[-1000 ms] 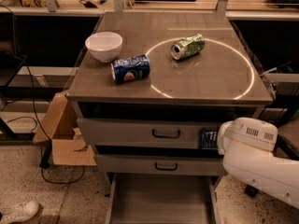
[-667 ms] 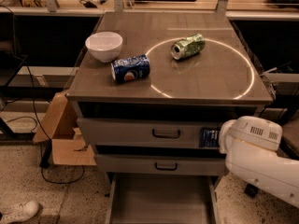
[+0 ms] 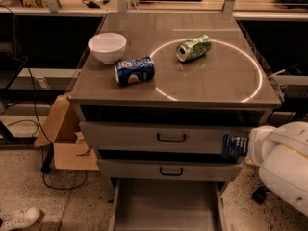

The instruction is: Pick rxbar blueberry from bottom drawer and place on counter

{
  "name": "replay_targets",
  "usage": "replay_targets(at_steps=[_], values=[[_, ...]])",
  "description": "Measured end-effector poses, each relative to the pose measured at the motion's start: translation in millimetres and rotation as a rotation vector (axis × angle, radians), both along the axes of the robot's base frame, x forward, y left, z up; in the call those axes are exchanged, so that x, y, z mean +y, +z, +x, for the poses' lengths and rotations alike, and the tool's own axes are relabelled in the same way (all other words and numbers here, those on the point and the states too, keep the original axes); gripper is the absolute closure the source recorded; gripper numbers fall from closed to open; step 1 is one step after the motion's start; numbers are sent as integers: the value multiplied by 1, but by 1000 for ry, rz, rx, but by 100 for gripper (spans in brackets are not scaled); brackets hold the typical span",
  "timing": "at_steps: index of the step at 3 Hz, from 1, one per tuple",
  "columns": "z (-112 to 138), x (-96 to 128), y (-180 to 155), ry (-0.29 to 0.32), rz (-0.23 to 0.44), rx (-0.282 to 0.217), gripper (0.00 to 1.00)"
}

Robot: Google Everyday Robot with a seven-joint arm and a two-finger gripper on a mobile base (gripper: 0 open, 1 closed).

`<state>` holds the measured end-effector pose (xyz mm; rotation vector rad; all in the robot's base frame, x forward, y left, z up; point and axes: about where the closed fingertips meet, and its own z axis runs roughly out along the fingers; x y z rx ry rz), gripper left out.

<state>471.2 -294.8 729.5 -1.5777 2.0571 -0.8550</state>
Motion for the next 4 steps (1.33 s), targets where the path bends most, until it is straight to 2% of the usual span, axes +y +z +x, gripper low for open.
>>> replay_targets(at_steps=[1,2,3,4], values=[[12,-1,25,10,-5,-43,100],[15,-8,65,16,-18,-115,100],[16,-9,65,15,-18,-114,100],[32,-19,79,5,-19,-125,100]])
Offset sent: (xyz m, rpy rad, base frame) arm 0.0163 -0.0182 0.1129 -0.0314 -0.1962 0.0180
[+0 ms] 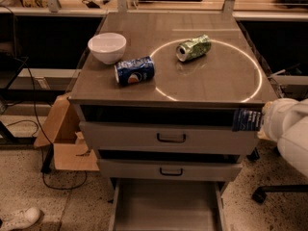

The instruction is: Pick rxbar blueberry from bottom drawer and place on counter

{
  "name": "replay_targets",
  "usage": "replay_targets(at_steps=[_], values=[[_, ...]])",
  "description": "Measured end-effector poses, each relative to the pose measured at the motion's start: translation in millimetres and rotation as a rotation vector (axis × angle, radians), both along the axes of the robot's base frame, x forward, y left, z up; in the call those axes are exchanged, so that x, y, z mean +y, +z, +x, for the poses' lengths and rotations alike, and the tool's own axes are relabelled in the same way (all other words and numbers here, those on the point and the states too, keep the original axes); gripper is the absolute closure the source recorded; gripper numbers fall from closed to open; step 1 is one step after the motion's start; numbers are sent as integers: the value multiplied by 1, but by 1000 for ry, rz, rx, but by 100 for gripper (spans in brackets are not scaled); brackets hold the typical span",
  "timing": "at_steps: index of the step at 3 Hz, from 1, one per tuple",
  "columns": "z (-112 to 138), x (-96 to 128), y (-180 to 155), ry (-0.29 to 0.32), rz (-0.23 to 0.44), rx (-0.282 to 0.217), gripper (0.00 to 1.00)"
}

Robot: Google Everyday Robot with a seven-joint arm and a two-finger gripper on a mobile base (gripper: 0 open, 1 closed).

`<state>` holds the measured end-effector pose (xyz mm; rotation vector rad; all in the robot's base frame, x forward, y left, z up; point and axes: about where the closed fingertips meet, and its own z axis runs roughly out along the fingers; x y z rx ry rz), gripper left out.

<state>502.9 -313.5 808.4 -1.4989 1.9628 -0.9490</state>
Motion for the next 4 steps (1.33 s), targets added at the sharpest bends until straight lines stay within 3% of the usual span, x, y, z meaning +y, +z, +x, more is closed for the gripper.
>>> replay_targets(at_steps=[1,2,3,4], values=[[29,-25,58,-8,-9,-70,100],[33,-24,61,-2,-7,-73,100],[56,-18,68,37,11,-82,100],[101,6,98,121,77,-105,100]])
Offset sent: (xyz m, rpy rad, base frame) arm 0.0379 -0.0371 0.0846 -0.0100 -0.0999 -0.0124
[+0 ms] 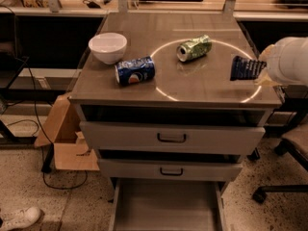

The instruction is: Pick rxbar blueberry from bottom drawer and place on counter

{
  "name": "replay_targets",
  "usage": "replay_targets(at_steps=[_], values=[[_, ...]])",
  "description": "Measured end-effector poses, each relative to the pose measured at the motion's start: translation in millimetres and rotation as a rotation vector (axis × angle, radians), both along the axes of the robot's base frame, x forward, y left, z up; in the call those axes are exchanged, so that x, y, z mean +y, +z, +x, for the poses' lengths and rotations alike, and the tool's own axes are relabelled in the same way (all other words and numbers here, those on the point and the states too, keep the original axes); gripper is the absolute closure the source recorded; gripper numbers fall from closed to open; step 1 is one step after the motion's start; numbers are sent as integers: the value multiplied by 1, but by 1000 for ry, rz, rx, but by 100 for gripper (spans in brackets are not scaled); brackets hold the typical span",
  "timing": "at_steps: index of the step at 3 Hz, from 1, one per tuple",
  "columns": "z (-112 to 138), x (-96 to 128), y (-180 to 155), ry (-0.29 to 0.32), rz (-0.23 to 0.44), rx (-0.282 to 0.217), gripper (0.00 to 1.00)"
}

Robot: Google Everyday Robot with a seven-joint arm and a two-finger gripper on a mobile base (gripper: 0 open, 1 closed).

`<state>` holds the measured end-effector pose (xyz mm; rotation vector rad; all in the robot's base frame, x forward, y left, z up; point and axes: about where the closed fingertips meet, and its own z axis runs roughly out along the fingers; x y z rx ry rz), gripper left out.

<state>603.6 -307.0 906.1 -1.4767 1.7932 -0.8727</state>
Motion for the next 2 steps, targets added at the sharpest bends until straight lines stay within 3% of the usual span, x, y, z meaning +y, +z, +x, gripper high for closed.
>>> replay_targets(at_steps=[1,2], values=[[12,21,4,71,57,62,100],[11,33,9,117,73,69,100]])
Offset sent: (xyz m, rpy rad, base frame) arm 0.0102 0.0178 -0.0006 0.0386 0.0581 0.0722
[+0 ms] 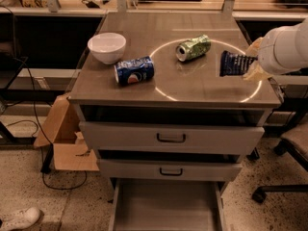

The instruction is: Pick rxbar blueberry from bottom drawer and place on counter

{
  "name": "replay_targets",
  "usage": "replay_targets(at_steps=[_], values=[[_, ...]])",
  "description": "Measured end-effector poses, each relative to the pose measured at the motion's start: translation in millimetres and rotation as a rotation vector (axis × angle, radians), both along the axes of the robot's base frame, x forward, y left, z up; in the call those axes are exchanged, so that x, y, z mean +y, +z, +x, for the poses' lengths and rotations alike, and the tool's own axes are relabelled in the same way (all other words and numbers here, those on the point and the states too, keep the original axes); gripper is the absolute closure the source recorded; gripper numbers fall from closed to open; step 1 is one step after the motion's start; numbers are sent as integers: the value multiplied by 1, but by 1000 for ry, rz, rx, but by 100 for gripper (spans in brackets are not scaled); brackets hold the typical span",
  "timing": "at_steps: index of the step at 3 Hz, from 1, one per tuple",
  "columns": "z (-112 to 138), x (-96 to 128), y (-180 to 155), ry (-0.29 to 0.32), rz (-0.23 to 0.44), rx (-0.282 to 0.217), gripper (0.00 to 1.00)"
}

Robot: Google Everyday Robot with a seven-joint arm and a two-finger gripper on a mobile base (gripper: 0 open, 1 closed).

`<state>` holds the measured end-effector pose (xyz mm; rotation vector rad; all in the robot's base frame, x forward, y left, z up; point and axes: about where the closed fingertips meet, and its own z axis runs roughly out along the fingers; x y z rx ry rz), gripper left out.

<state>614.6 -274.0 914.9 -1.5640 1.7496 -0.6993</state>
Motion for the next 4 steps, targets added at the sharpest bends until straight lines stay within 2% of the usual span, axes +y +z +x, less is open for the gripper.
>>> replay_targets(at_steps=[1,2,3,4], values=[[1,-14,-23,2,33,67,100],[0,-1,-46,141,79,201,100],[-3,9,-57,223,90,262,100],[-5,20,-63,286,91,295,100]])
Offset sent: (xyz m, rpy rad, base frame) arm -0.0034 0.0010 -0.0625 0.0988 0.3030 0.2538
